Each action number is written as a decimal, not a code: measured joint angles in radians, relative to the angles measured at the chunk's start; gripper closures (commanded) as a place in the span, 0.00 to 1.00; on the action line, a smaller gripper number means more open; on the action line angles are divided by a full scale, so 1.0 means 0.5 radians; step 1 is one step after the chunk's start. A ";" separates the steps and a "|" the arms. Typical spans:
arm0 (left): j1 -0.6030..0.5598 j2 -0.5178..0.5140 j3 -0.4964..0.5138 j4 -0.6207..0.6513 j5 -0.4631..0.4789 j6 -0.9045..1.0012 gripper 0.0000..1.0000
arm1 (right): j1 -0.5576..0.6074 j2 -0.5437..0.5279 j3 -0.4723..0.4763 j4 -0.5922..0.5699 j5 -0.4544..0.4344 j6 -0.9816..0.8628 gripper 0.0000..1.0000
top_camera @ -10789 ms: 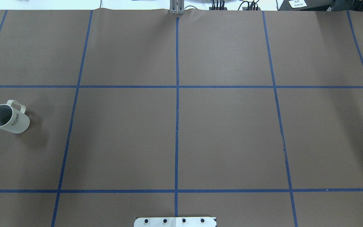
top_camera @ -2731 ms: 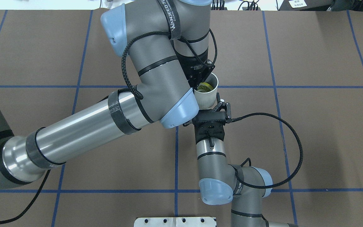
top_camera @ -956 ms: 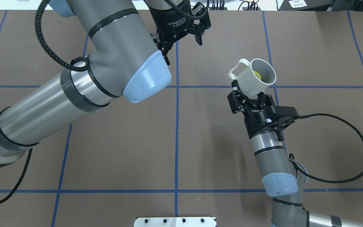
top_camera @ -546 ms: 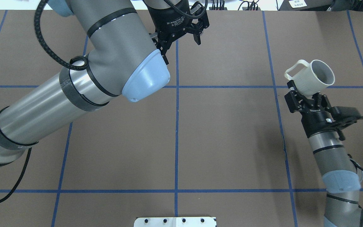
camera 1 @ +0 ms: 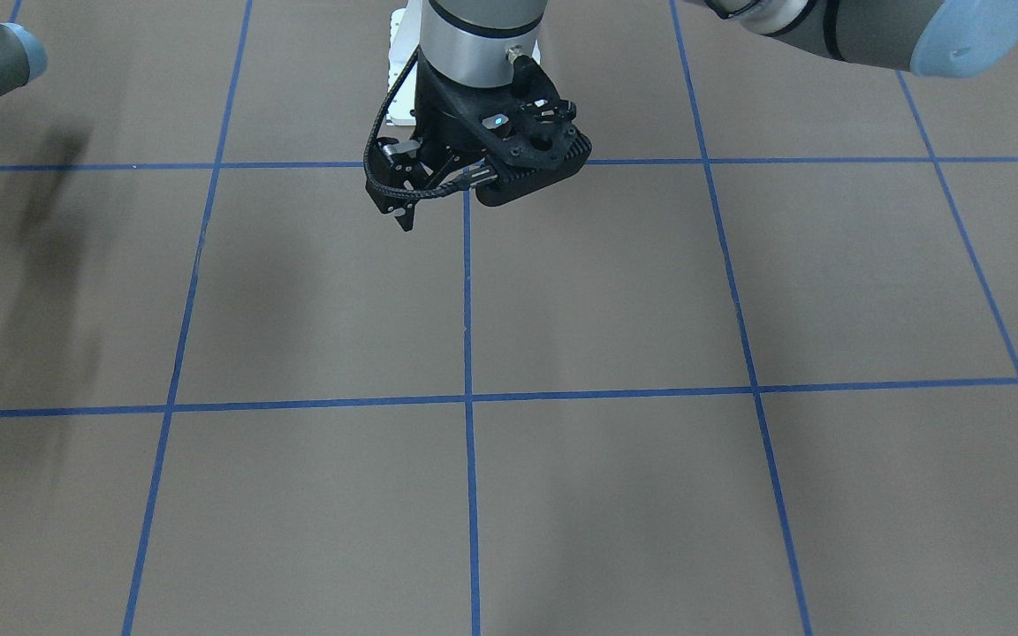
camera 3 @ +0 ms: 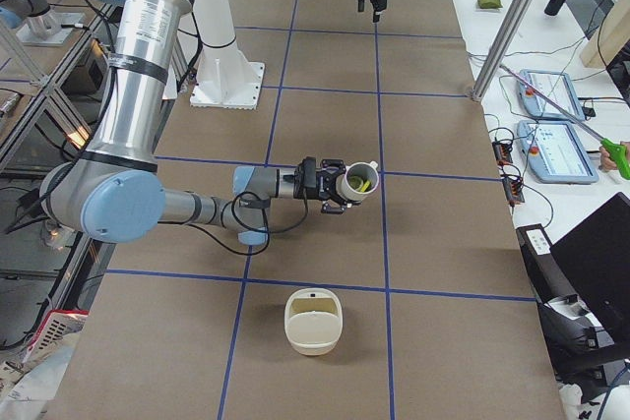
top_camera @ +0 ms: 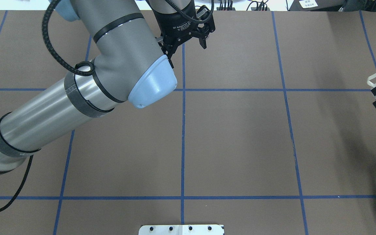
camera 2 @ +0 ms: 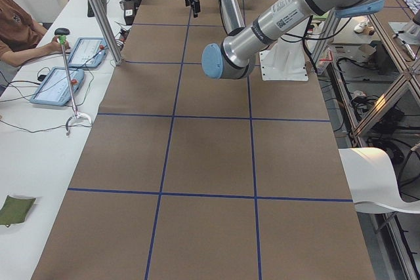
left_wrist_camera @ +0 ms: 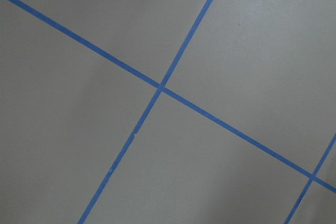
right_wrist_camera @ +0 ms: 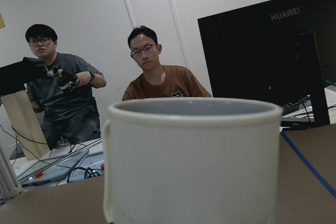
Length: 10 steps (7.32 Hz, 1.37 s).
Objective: Left arm hands cup to right arm to dump lemon
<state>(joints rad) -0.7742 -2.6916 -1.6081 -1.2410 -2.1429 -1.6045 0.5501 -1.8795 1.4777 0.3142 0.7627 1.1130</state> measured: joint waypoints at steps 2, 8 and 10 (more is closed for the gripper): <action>0.013 0.002 0.002 -0.001 0.005 -0.009 0.00 | 0.268 -0.051 -0.180 0.131 0.312 0.154 0.87; 0.044 -0.007 0.004 -0.002 0.042 -0.018 0.00 | 0.949 -0.259 -0.268 0.460 1.264 1.557 0.87; 0.045 -0.011 0.001 -0.002 0.048 -0.019 0.00 | 1.123 -0.246 -0.384 0.601 1.466 2.026 0.86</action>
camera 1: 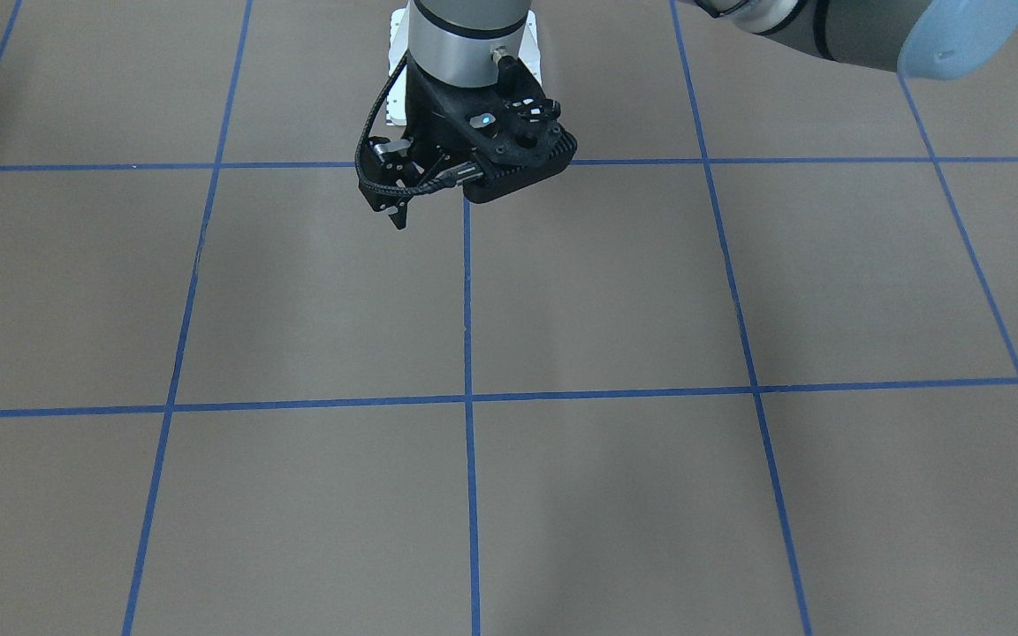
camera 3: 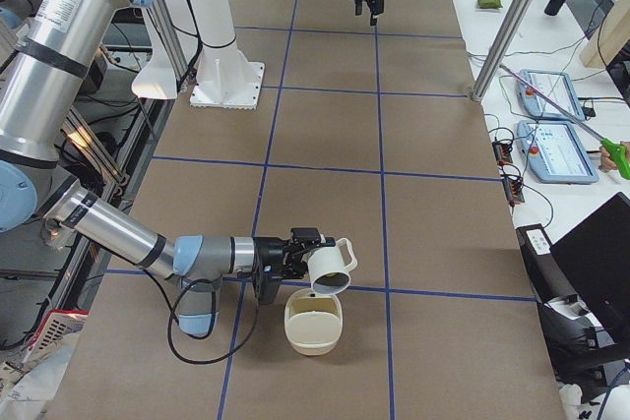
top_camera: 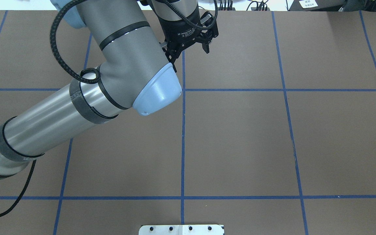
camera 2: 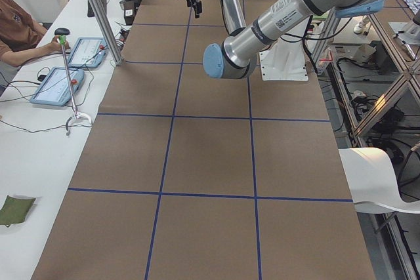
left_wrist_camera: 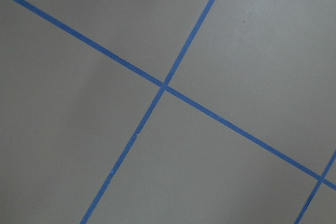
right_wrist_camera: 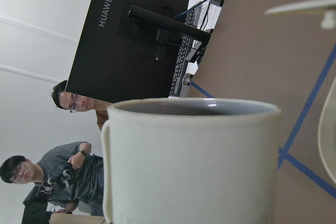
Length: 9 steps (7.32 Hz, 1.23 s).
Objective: Left arm hands cup to right arm to dump lemon
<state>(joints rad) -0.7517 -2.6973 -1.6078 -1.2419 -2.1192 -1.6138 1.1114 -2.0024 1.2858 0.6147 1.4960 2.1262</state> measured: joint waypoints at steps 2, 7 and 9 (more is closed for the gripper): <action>0.000 -0.005 -0.002 0.000 0.008 0.000 0.00 | 0.053 0.016 -0.044 0.055 0.049 0.535 0.86; -0.011 -0.005 0.002 -0.001 0.096 0.014 0.00 | 0.080 0.062 -0.216 0.250 0.058 1.370 0.83; -0.021 -0.005 -0.004 0.005 0.106 0.020 0.00 | 0.089 0.084 -0.255 0.330 0.058 1.592 0.78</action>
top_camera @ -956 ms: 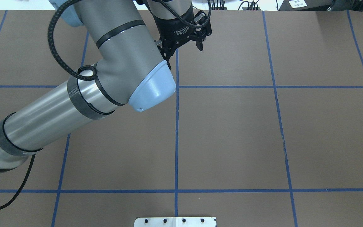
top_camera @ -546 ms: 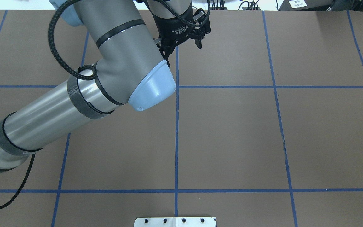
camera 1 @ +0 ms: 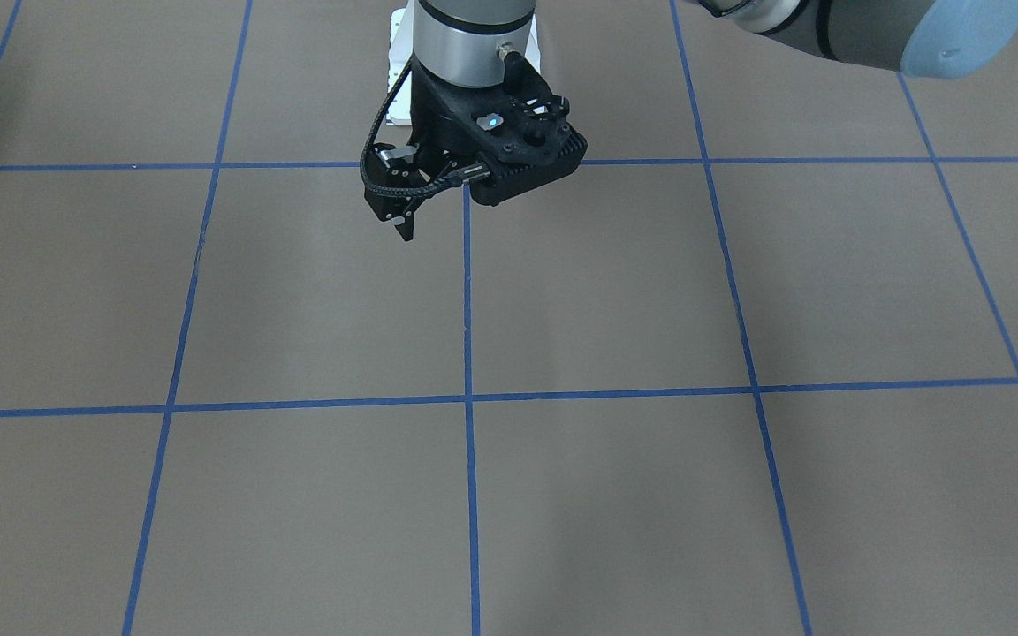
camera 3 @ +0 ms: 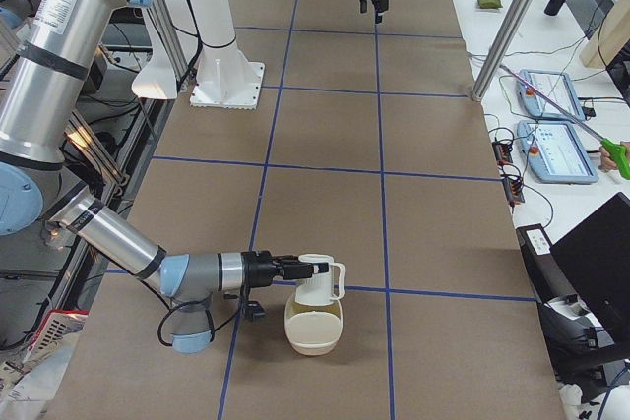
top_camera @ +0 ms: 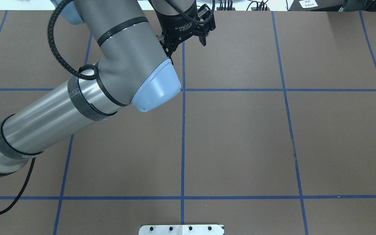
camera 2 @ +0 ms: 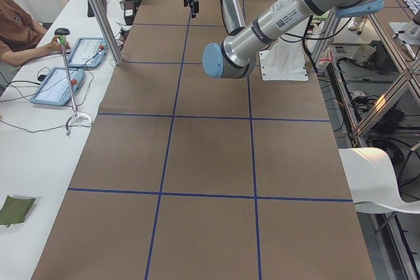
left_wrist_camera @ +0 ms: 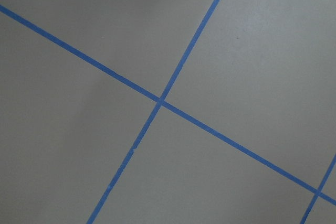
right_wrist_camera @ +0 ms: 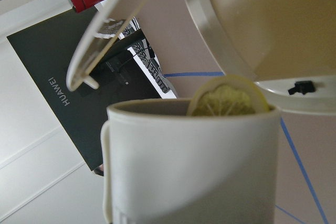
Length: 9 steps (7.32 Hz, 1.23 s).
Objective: Left arm hands cup to right arm to dump lemon
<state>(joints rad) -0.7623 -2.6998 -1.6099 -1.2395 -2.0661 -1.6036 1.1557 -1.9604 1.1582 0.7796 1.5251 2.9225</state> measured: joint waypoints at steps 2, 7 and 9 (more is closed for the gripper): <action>-0.001 0.001 -0.006 0.008 0.009 0.001 0.00 | 0.013 0.013 -0.010 0.039 0.000 0.189 0.76; -0.019 0.005 -0.003 0.023 0.012 0.003 0.00 | 0.033 0.009 0.181 -0.040 0.078 -0.020 0.78; -0.020 0.012 0.010 0.022 0.012 0.006 0.00 | 0.030 0.013 0.533 -0.489 0.104 -0.362 0.78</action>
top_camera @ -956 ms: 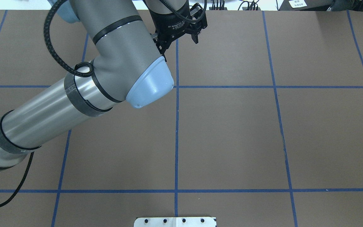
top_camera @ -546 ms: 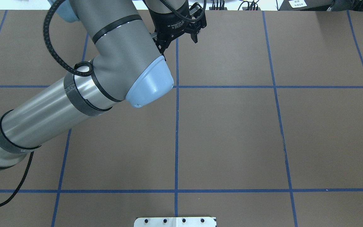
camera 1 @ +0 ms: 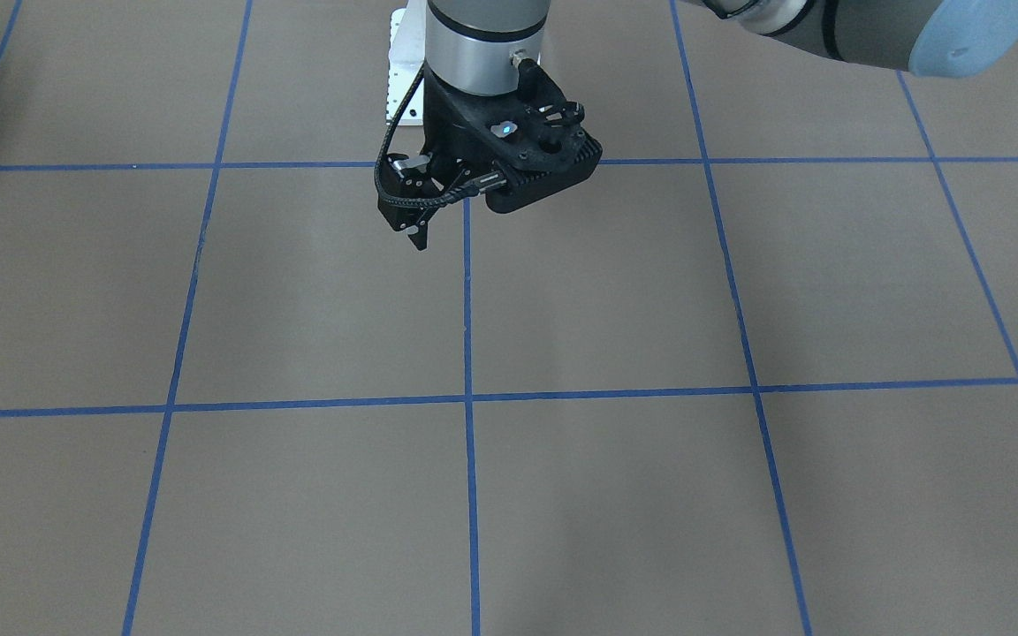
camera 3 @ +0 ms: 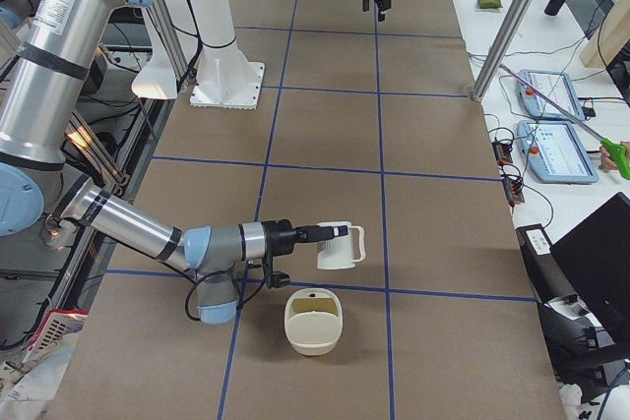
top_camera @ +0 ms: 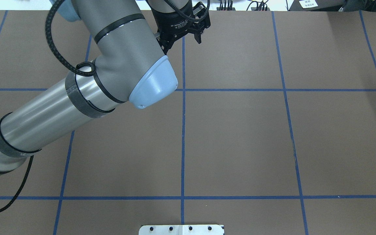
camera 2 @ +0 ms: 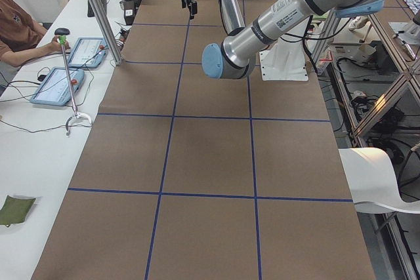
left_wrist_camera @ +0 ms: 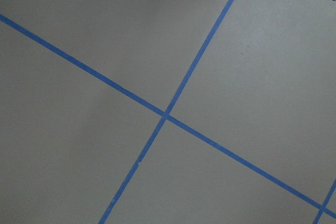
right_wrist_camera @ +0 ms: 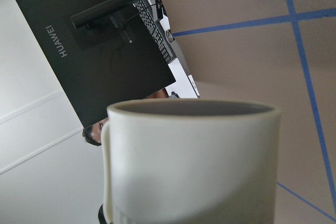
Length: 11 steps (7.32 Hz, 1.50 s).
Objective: Left arm hands cup to right arm to dump lemon
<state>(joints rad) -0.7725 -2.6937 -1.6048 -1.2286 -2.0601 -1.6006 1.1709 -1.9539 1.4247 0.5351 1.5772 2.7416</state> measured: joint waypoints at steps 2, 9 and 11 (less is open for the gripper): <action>-0.007 0.001 0.009 -0.001 0.000 0.003 0.00 | -0.013 0.055 0.396 -0.599 0.004 -0.351 0.78; -0.083 0.057 0.092 -0.009 -0.007 0.359 0.00 | -0.687 0.978 0.667 -2.158 -0.709 -1.959 0.78; -0.085 0.171 0.096 -0.193 -0.016 0.347 0.00 | -1.104 1.308 0.654 -2.610 -1.215 -2.274 0.77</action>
<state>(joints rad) -0.8152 -2.6084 -1.5567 -1.3252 -2.0681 -1.4272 0.6189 -1.2999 1.7516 -0.7698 0.9698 1.6047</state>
